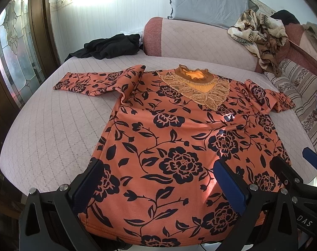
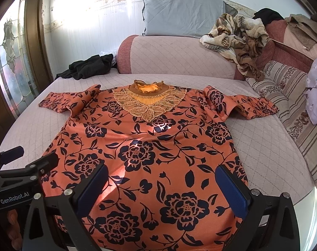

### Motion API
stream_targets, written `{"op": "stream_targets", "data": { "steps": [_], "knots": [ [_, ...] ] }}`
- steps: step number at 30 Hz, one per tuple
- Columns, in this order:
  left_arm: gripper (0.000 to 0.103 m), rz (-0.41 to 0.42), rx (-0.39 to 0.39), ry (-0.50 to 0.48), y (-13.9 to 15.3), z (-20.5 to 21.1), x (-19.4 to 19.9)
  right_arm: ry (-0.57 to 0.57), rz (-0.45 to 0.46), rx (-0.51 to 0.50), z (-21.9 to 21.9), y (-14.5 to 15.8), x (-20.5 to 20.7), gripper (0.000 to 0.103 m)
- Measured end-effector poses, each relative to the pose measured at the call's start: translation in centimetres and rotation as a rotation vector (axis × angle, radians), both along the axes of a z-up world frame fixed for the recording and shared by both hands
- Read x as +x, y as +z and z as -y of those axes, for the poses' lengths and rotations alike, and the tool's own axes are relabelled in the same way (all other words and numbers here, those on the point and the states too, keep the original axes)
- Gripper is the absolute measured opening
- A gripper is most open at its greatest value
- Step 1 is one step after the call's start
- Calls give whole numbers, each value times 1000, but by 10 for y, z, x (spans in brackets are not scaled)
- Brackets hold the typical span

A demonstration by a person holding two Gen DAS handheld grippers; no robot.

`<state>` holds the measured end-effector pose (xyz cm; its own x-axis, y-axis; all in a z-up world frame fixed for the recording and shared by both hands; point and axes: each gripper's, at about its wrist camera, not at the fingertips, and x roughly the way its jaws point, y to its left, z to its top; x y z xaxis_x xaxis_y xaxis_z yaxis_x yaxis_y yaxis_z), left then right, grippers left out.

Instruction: Fold small clothes

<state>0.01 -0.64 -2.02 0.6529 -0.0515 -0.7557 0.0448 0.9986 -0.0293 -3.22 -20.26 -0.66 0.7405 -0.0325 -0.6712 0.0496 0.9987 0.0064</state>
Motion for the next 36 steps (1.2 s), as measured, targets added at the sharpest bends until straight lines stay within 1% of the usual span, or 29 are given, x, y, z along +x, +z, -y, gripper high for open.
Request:
{"op": "stream_targets", "data": {
  "steps": [5,8,10,11,13,16,18,20,21,22,23,25,26,28,29,30,31,32,33,36],
  "knots": [
    [103,-11,-22,0,-3,-9,6,1,-12,19,5,-3,4,103],
    [103,-43,-94,32,-8,-37,23,-11,-27,91,26,-5,10,103],
    [103,-53,-148,93,-11,-66,37,-38,-17,151,48,-2,13,103],
    [103,-54,-174,133,-13,-83,44,-66,-11,194,68,-1,16,103],
    [103,-52,-201,229,-21,-120,62,-122,-17,292,107,-3,26,103],
    [103,-82,-231,359,-40,-173,87,-232,-28,514,187,-21,46,103],
    [103,-99,-223,440,-52,-200,99,-329,-49,643,238,-39,59,102],
    [103,-110,-194,522,-61,-223,110,-411,-47,766,283,-56,70,99],
    [103,-106,-184,557,-64,-233,114,-450,-33,821,307,-63,76,94],
    [103,-98,-172,590,-66,-242,119,-478,-23,847,322,-67,81,93],
    [103,-90,-161,610,-67,-246,122,-509,-10,864,341,-71,89,92],
    [103,-67,-130,642,-70,-254,133,-547,9,872,370,-75,108,86],
    [103,-61,-118,649,-72,-255,137,-560,16,870,386,-75,121,85],
    [103,-67,-92,653,-82,-255,145,-579,27,849,409,-77,144,83],
    [103,-85,-79,654,-89,-255,148,-597,27,819,423,-77,161,81],
    [103,-118,-68,657,-98,-255,150,-607,25,808,434,-78,174,75],
    [103,-154,-60,664,-106,-255,153,-616,23,801,442,-81,185,66],
    [103,-145,-30,664,-106,-253,154,-633,16,785,453,-84,198,61],
    [103,-140,-19,665,-106,-252,154,-646,6,767,460,-87,210,56],
    [103,-135,-34,681,-108,-254,155,-694,-32,727,476,-103,237,56]
  ]
}}
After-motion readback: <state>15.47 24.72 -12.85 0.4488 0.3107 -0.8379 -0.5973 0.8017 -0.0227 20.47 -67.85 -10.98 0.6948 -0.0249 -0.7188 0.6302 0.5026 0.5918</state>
